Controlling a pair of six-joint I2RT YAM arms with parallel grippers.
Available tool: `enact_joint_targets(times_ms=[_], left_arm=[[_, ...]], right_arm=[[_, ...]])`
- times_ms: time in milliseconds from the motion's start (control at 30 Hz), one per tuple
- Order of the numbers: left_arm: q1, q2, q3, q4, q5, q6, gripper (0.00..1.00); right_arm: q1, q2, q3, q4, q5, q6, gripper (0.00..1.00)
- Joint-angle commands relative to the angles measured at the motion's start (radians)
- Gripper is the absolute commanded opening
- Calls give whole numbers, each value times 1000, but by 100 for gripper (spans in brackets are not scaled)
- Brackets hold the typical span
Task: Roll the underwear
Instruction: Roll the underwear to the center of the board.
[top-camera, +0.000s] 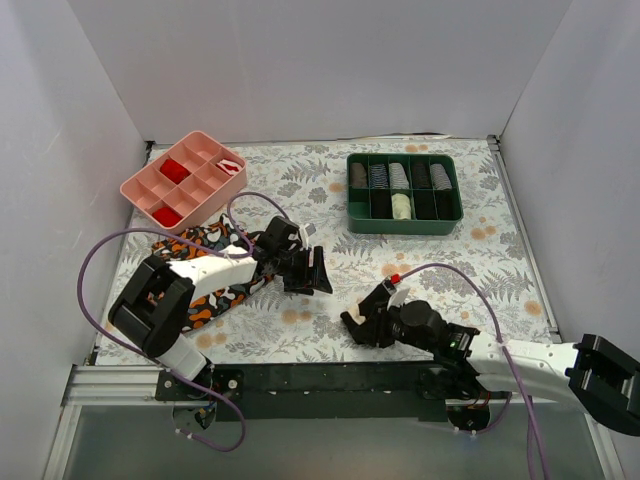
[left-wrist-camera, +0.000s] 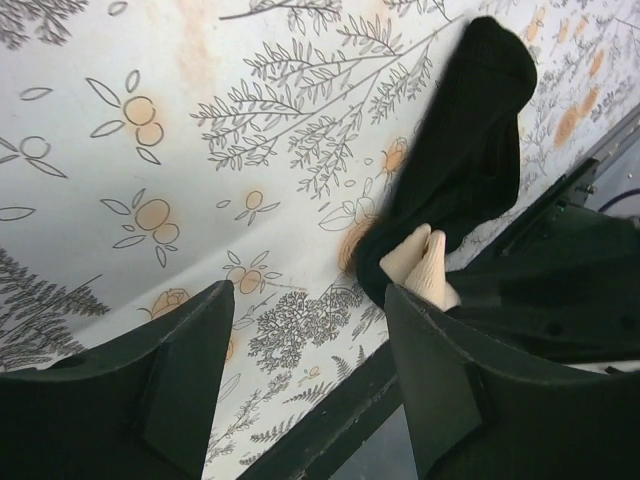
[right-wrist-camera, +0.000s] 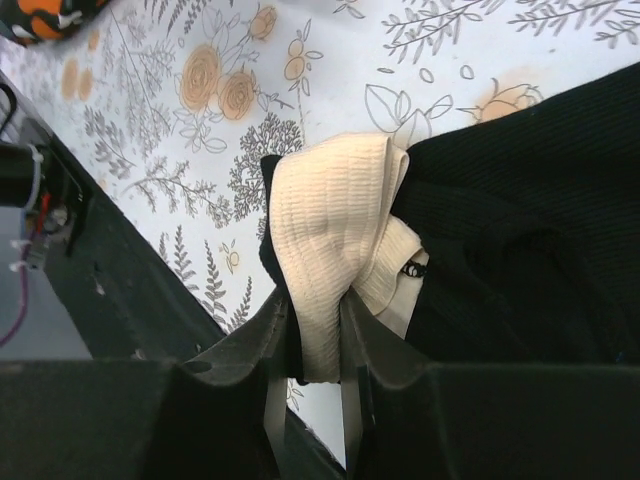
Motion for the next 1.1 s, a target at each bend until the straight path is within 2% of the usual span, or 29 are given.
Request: enact_joint_targets(times_ms=[0, 167, 333, 567, 733, 833, 967, 1067], left_arm=[[2, -59, -52, 98, 78, -6, 60], [2, -119, -82, 105, 2, -41, 60], [8, -197, -89, 19, -169, -90, 61], [107, -348, -128, -102, -275, -133, 62], [177, -464, -158, -161, -318, -147, 65], [198, -504, -177, -170, -322, -150, 66], [203, -509, -197, -156, -275, -147, 66], [203, -497, -221, -112, -233, -145, 66]], right_arm=[[-126, -11, -104, -51, -182, 113, 1], [-162, 120, 21, -75, -246, 32, 2], [-159, 397, 159, 38, -328, -83, 1], [-101, 702, 466, -17, -371, -272, 1], [-22, 845, 673, -58, -447, -403, 1], [-18, 875, 642, 29, -501, -361, 1], [-39, 836, 449, 301, -546, -230, 2], [-50, 853, 387, 412, -587, -141, 2]])
